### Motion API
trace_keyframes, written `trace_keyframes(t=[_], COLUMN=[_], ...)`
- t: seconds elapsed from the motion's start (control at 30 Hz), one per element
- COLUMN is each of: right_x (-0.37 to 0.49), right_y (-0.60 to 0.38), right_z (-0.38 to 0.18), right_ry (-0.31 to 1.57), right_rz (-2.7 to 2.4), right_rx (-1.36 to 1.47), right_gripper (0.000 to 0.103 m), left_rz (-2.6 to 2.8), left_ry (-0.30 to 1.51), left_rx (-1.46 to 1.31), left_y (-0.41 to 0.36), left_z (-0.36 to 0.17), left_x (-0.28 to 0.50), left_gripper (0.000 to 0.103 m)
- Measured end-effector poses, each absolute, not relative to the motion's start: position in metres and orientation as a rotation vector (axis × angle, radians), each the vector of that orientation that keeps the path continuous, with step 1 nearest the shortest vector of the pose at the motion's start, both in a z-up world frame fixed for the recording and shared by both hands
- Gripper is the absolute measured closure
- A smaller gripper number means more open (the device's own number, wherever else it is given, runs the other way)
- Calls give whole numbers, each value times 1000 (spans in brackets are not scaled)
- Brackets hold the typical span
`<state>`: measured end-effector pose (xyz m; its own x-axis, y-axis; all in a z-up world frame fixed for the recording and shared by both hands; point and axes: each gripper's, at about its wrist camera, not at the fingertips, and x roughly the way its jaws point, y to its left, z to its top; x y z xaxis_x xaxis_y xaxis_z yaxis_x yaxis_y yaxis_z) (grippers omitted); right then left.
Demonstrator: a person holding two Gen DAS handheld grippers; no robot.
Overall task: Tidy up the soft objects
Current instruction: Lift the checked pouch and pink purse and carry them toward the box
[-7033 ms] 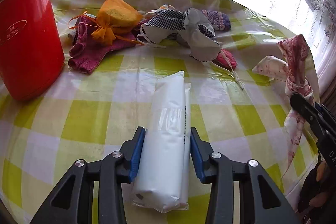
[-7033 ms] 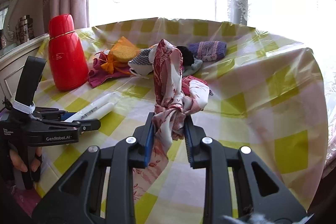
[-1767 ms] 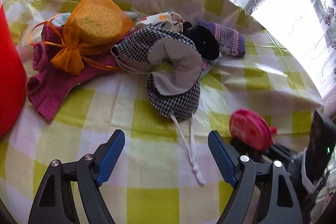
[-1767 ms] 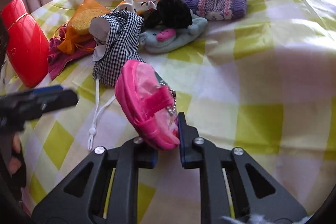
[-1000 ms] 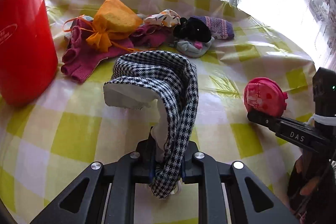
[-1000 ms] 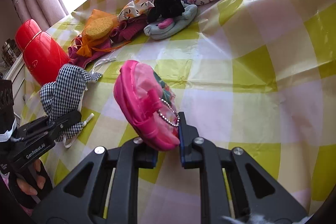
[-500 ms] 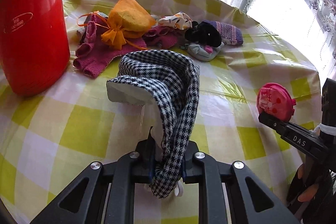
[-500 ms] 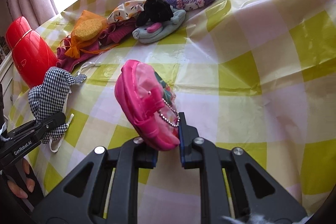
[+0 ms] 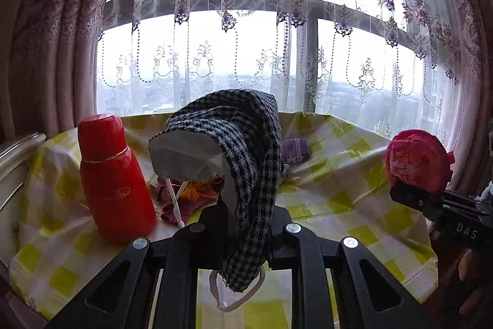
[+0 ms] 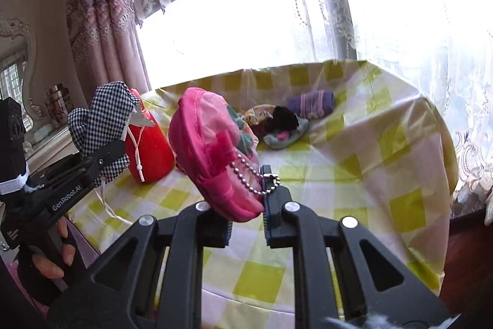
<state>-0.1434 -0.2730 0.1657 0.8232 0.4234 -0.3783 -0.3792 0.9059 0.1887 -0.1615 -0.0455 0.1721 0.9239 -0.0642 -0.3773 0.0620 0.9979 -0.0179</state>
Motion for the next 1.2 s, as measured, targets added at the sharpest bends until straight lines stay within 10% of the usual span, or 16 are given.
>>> trace_keyframes(t=[1.2], right_x=[-219], right_y=[-91], right_z=[183], right_ry=[615], right_rz=[1037], right_rx=[-105], right_gripper=[85], left_rz=[246], left_ry=[632], left_rx=[-32], left_y=[87], left_z=[166], left_x=[-303], left_gripper=[83])
